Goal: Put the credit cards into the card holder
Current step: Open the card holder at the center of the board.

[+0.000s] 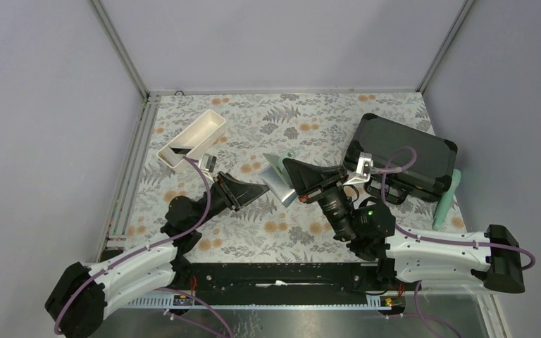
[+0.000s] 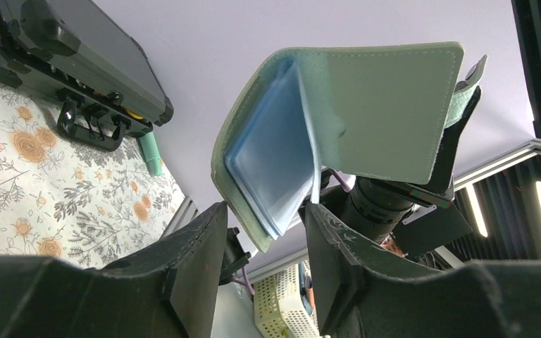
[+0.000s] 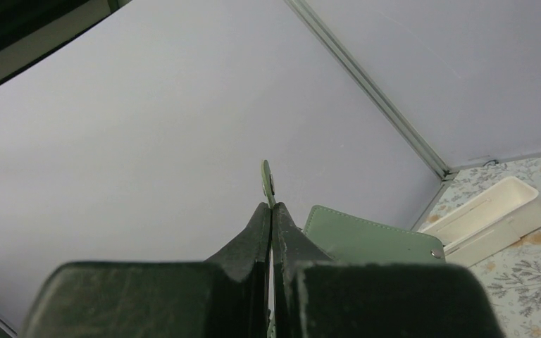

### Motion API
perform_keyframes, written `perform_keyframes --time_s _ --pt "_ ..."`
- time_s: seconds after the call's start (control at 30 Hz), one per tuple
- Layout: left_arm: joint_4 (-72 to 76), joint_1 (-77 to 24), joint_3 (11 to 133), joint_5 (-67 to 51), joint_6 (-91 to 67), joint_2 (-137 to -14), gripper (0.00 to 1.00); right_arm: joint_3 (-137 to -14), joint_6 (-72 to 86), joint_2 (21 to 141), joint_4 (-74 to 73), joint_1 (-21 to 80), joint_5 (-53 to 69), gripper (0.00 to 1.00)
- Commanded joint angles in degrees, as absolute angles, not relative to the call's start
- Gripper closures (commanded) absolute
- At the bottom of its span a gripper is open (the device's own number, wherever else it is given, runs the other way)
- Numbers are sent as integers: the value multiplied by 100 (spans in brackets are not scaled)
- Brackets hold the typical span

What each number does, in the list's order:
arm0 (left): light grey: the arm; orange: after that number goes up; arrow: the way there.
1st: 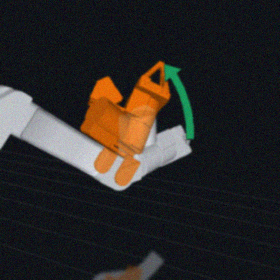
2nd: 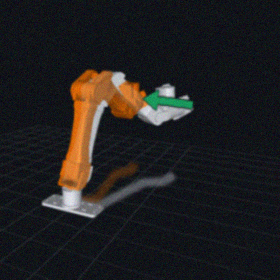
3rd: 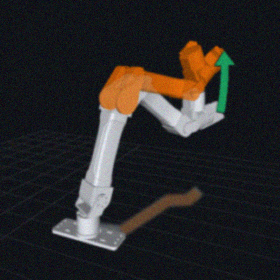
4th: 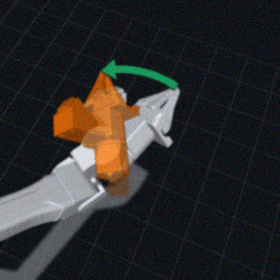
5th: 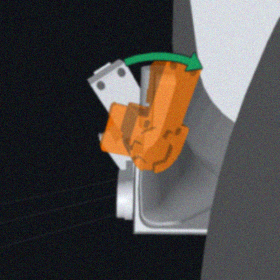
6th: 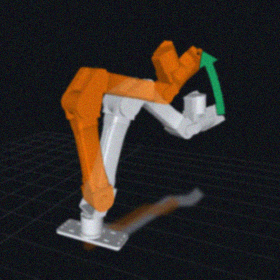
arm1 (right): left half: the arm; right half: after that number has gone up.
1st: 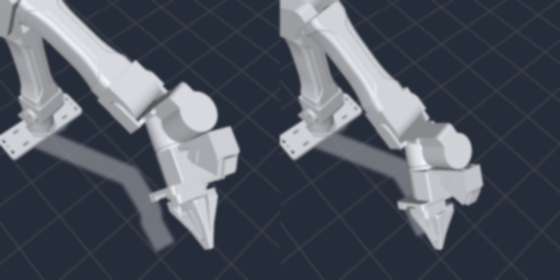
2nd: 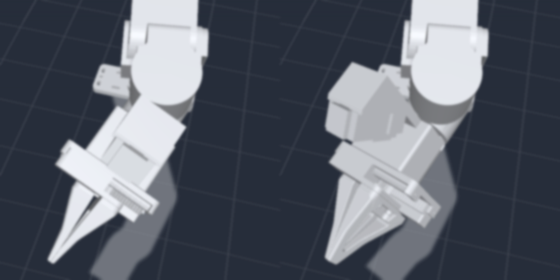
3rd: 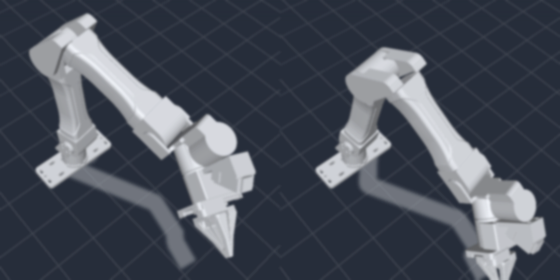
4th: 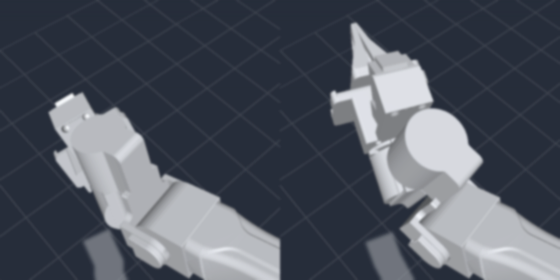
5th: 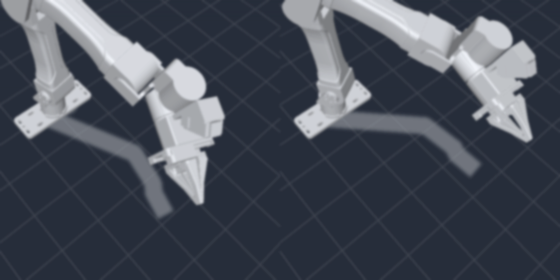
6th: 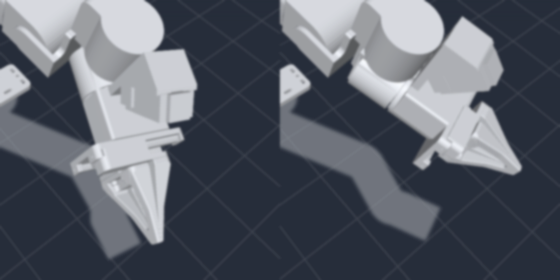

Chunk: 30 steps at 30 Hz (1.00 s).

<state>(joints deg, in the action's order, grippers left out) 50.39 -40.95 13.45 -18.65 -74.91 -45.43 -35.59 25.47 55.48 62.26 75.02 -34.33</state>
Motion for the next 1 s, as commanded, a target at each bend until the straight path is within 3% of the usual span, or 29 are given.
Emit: perform_keyframes --time_s 0.0,0.97 --pt "5719 -4144 1371 -1918 -7514 -4613 52 -3691 2698 5505 6801 7486 -3314 100" --pt "5811 -4276 1198 -1771 -7462 -4474 51 -4043 2750 5649 7380 7483 -3020 100"
